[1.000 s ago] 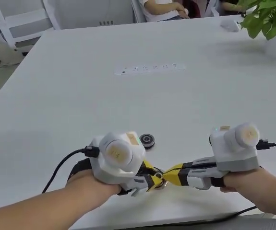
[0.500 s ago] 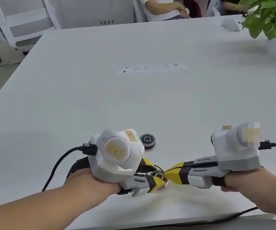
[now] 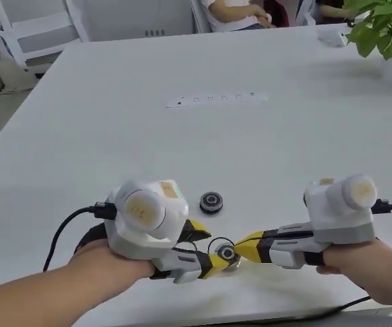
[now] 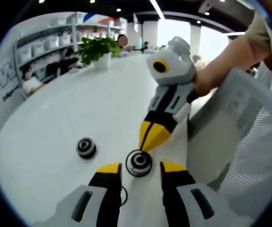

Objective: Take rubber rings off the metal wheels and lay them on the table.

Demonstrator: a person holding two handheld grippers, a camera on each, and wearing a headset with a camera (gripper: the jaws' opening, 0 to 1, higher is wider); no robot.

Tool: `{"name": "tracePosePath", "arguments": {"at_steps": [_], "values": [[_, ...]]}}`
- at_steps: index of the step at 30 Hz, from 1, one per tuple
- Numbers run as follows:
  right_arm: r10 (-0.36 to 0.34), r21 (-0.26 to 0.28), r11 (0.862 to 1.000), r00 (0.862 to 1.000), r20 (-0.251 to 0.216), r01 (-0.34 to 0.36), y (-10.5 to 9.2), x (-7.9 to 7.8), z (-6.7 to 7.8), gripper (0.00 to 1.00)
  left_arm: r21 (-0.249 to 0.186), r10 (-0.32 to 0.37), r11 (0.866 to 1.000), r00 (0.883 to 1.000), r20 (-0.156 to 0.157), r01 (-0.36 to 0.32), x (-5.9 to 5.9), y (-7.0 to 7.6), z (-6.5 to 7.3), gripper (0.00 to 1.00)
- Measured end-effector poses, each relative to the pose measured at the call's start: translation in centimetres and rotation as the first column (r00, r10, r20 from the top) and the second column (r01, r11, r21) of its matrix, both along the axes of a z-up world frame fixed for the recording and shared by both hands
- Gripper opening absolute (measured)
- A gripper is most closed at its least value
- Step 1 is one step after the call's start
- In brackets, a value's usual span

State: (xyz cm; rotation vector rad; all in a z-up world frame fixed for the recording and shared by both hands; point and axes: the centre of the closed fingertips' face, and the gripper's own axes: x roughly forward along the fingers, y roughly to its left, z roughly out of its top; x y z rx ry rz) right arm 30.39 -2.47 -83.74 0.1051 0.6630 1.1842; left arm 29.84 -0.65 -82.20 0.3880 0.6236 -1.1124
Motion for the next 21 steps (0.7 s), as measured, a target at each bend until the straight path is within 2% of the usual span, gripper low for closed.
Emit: {"name": "tracePosePath", "arguments": {"at_steps": [5,12,21], "values": [[0.006,0.004,1.0,1.0,0.001,-0.006,0.2,0.0,0.3,0.0,-0.015,0.007,1.0,1.0,-0.006,-0.007,-0.4,0.3,0.6,0.41],[0.013,0.01,1.0,1.0,0.002,-0.013,0.3,0.0,0.6,0.0,-0.03,0.018,0.999,1.0,0.002,-0.018,-0.8,1.1,1.6,0.46],[0.027,0.013,1.0,1.0,0.008,-0.028,0.8,0.2,1.2,0.0,-0.034,0.062,0.998,0.998,-0.002,-0.062,-0.8,3.1,2.0,0.55]]}}
